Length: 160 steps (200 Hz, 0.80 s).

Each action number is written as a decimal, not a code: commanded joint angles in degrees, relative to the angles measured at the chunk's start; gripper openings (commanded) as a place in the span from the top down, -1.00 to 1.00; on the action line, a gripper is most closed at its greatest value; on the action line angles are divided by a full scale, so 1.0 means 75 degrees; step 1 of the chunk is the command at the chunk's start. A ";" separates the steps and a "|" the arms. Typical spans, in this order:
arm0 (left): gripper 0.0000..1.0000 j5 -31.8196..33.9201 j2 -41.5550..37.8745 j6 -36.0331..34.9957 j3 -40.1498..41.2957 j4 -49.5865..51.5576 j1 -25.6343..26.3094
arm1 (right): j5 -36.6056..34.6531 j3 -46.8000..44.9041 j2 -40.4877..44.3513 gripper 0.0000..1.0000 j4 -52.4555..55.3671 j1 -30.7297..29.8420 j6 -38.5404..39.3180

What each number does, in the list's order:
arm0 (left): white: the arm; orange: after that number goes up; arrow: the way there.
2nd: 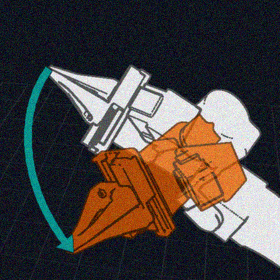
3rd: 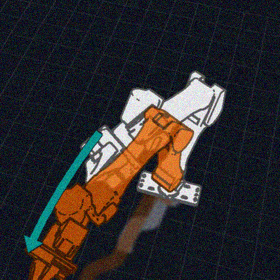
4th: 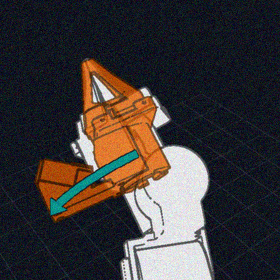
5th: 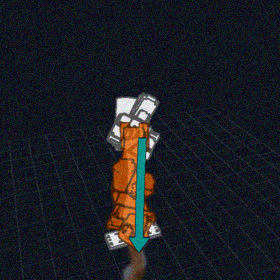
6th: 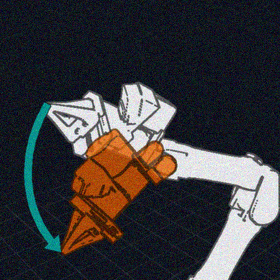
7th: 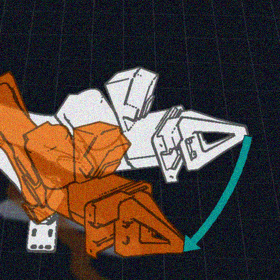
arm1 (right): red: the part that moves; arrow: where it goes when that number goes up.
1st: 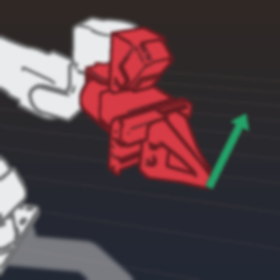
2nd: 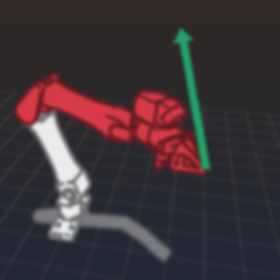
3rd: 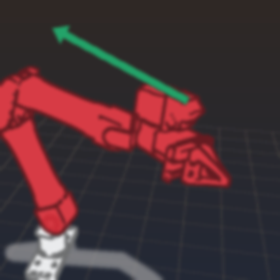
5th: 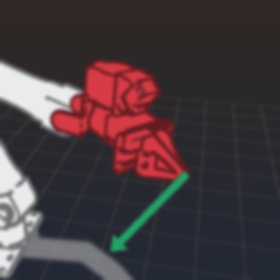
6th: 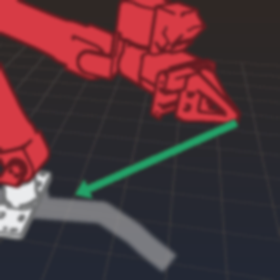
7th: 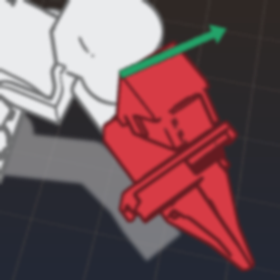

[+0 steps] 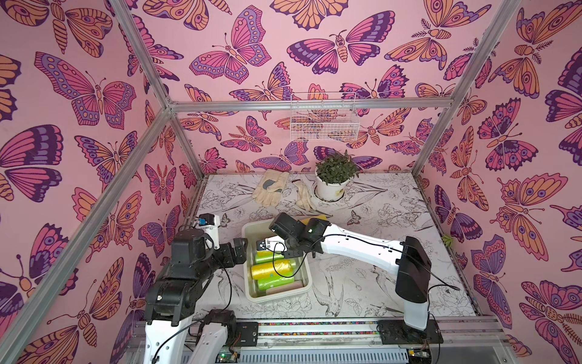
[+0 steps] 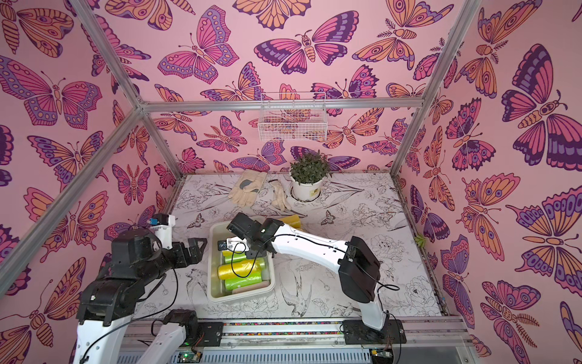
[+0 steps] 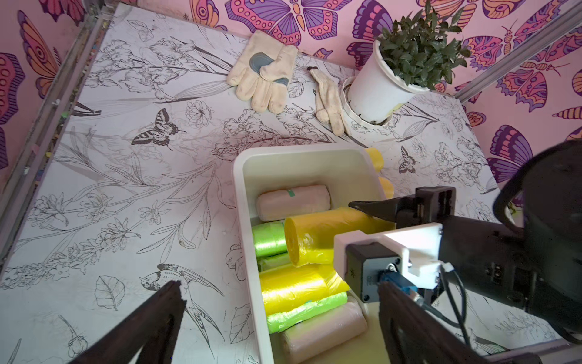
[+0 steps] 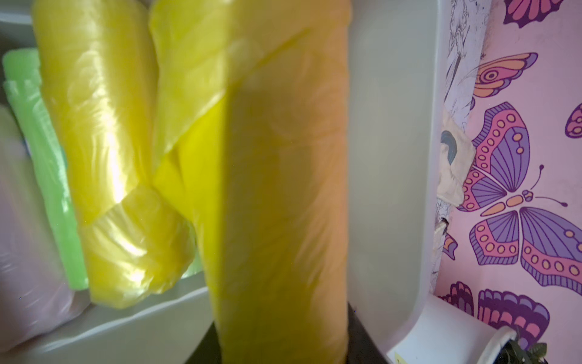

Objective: Put the roll of trash bags into the storage box
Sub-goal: Place the roll of trash bags in the storage box.

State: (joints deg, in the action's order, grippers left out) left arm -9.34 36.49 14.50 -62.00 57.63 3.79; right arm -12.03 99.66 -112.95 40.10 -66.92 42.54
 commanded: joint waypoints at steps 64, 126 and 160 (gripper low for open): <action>-1.00 -0.0101 0.0294 -0.0023 0.0063 0.0101 0.0152 | -0.0614 0.1674 -0.2012 1.00 -0.0225 0.0407 0.0194; -1.00 -0.0051 0.0166 0.0009 0.0086 0.0071 0.0162 | -0.1592 0.1789 -0.2498 0.94 -0.0720 0.0553 0.0028; -1.00 -0.0055 0.0242 0.0032 0.0098 0.0051 0.0162 | -0.1492 0.1350 -0.2290 0.22 -0.1133 0.0555 -0.0082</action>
State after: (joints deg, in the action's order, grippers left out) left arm -9.43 38.13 14.46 -61.78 57.54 4.84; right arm -19.99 111.07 -130.39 36.71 -63.53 44.40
